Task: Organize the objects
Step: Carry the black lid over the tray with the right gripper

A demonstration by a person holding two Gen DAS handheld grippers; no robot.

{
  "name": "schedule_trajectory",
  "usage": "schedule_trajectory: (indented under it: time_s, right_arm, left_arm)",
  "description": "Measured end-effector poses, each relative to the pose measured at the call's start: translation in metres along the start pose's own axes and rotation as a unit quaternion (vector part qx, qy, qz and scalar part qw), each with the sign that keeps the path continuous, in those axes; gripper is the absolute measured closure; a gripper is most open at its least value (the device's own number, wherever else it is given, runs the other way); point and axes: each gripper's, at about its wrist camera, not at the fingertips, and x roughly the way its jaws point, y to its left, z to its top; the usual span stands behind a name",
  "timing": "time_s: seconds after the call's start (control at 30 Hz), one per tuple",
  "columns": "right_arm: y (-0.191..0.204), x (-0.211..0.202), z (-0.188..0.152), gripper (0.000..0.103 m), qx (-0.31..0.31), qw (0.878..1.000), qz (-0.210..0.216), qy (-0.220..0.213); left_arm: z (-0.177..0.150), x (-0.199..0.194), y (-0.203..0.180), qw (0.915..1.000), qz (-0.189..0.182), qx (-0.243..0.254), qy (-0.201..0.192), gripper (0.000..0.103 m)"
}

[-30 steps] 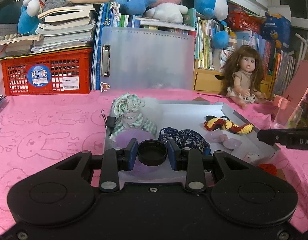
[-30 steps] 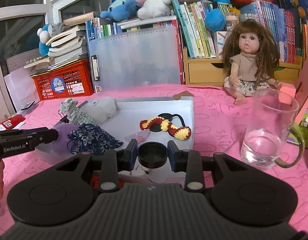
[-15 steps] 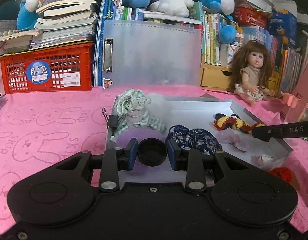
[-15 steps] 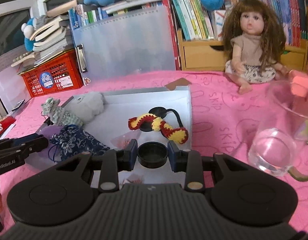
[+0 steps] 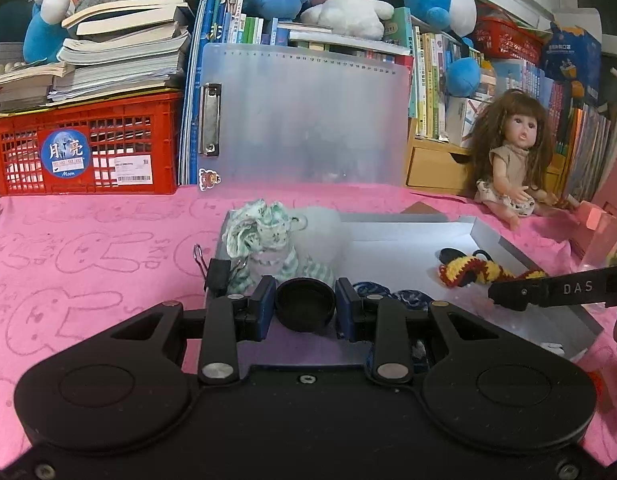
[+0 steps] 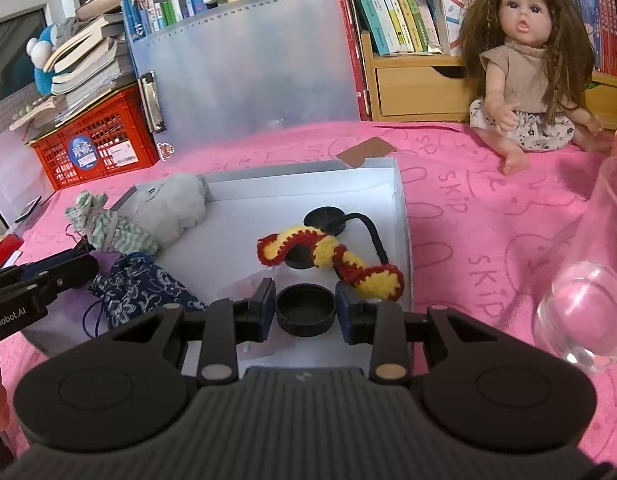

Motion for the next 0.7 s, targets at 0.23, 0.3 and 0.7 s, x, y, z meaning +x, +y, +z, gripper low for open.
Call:
schedule_trajectory:
  time_s: [0.23, 0.3, 0.7]
  right_arm:
    - [-0.003, 0.006, 0.007, 0.065, 0.007, 1.000, 0.001, 0.005]
    - [-0.002, 0.007, 0.007, 0.065, 0.005, 1.000, 0.001, 0.004]
    - [-0.001, 0.008, 0.006, 0.066, -0.001, 1.000, 0.001, 0.004]
  left_arm:
    - [0.004, 0.017, 0.002, 1.0000, -0.001, -0.008, 0.003, 0.072]
    - [0.005, 0.020, 0.001, 1.0000, 0.003, -0.008, 0.004, 0.072]
    - [0.004, 0.020, 0.000, 0.9999, 0.005, -0.010, 0.004, 0.071]
